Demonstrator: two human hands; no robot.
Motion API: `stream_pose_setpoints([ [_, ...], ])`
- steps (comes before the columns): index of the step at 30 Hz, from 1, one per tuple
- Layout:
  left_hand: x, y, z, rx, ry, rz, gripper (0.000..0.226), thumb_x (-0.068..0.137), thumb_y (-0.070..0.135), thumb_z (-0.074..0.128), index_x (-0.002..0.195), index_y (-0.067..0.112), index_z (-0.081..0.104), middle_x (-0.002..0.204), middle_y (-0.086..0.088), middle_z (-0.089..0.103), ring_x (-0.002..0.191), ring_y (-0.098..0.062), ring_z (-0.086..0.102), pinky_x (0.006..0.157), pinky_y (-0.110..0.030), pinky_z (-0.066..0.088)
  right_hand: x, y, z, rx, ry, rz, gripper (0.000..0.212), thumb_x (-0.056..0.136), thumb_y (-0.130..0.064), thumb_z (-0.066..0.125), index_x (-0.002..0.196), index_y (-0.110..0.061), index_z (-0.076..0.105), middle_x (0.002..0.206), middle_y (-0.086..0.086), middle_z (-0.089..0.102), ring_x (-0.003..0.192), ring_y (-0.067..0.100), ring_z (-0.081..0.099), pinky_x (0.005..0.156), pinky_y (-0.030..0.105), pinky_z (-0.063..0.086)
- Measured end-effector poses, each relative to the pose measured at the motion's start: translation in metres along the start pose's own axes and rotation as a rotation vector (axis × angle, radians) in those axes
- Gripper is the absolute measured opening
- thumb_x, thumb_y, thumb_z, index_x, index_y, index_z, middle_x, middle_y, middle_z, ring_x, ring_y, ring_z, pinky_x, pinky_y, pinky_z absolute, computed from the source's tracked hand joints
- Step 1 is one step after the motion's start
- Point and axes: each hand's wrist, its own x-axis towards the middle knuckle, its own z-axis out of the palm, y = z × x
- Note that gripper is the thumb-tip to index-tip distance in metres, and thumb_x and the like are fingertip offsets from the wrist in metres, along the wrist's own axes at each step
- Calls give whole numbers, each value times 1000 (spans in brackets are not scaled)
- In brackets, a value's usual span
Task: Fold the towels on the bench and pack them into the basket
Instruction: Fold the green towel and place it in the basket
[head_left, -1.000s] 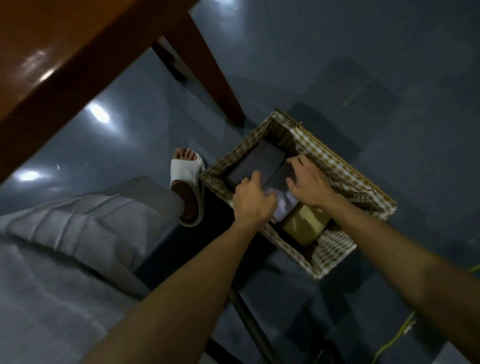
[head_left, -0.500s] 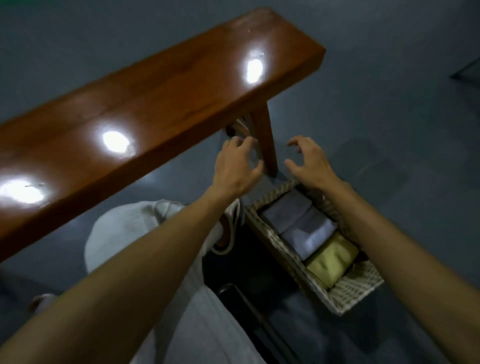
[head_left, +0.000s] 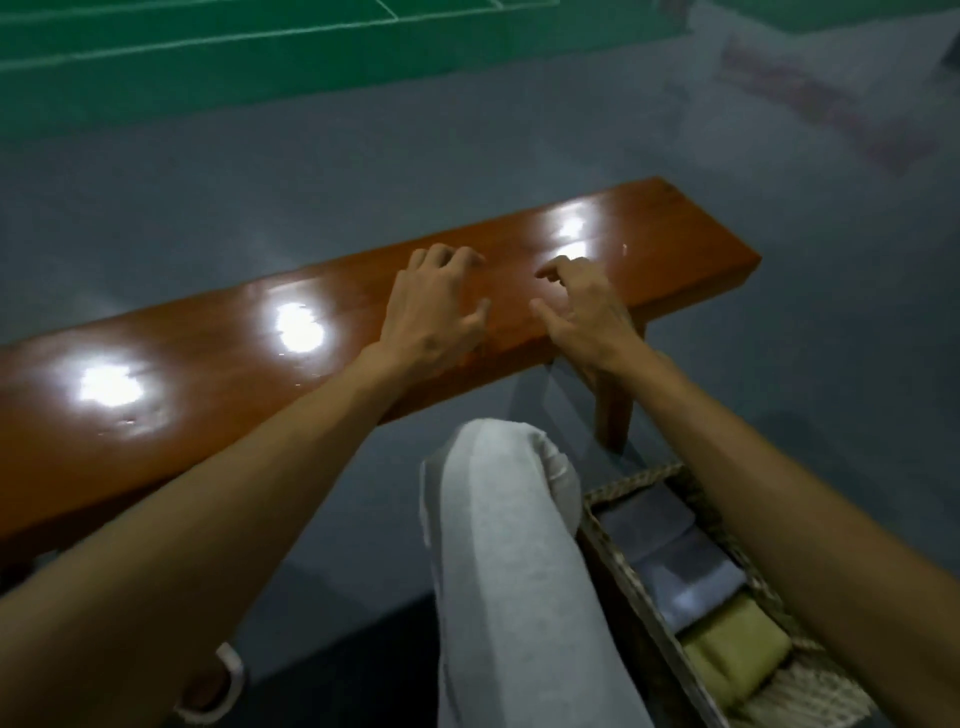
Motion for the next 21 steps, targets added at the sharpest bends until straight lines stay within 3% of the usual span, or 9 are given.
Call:
stream_pose_setpoints([
  [4,-14,-52,-43,14,30,-85,48,93,36,64,138,23,55,136,-5,57,127,-25,48,105,-44,45,31,-54,22,-19,-71,-82,45,90,-47,55,128,-22,57,125,5,60,117,23,52,100,42,47],
  [13,-104,-174,-134,39,149,-351,44,87,16,63,131,18,61,131,-7,61,124,-26,51,103,-40,43,60,-197,107,33,-206,-267,33,103,-35,51,132,-19,55,128,8,55,123,24,48,104,42,44],
  [21,-223,-281,-214,182,279,-635,45,85,20,57,128,11,63,131,-13,62,118,-34,53,100,-46,46,43,-333,211,85,-358,-420,30,104,-36,45,131,-25,53,129,3,54,119,20,50,99,46,48],
])
